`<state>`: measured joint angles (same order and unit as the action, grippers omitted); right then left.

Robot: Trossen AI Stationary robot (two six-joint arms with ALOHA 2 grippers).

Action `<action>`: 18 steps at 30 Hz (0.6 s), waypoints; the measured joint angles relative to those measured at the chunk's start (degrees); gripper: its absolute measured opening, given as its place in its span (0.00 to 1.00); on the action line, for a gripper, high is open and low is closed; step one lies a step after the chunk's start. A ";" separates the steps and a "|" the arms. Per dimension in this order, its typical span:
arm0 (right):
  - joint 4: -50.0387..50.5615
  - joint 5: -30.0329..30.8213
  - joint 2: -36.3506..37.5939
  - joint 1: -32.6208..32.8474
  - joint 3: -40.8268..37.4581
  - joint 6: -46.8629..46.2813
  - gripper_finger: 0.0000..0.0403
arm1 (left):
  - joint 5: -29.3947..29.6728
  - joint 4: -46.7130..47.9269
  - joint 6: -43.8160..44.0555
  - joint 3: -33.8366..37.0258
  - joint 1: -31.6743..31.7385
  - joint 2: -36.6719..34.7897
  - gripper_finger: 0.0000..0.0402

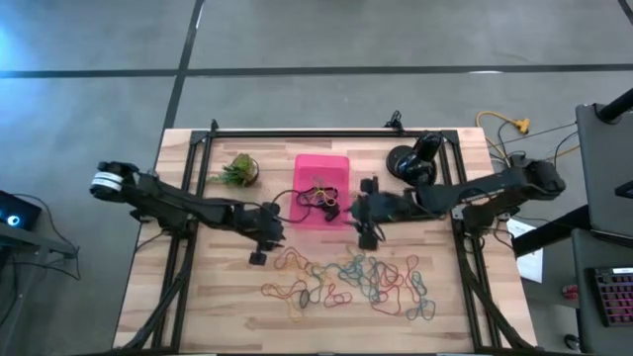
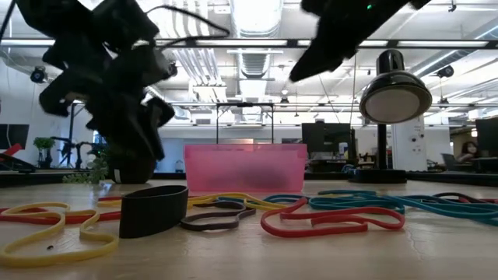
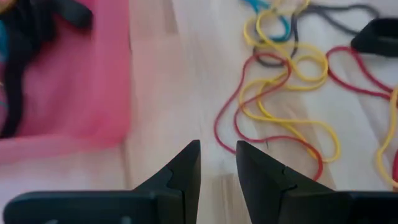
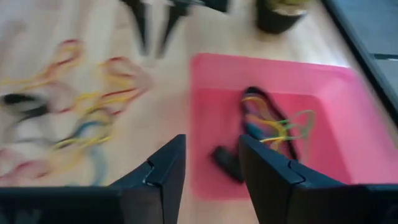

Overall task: Pick and place rubber bands into bin
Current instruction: Put the black rubber bands into the pink bin

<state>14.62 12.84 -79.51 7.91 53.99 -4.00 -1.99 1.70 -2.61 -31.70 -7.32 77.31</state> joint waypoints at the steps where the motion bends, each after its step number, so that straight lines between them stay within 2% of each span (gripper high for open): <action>1: 0.68 0.00 0.68 1.56 -0.08 -0.58 0.35 | 0.19 -0.13 0.82 -0.21 -0.32 1.10 0.22; 10: 2.27 0.61 1.76 14.53 -0.43 -2.32 0.31 | 0.92 -1.51 2.42 -2.41 -3.96 7.57 0.22; 18: 2.43 0.83 -0.08 20.62 -0.56 -6.07 0.28 | 2.82 -3.16 2.77 -3.23 -6.57 7.79 0.22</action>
<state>17.06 13.67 -79.59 28.53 53.43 -10.07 0.83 -1.46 0.16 -34.93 -13.89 85.10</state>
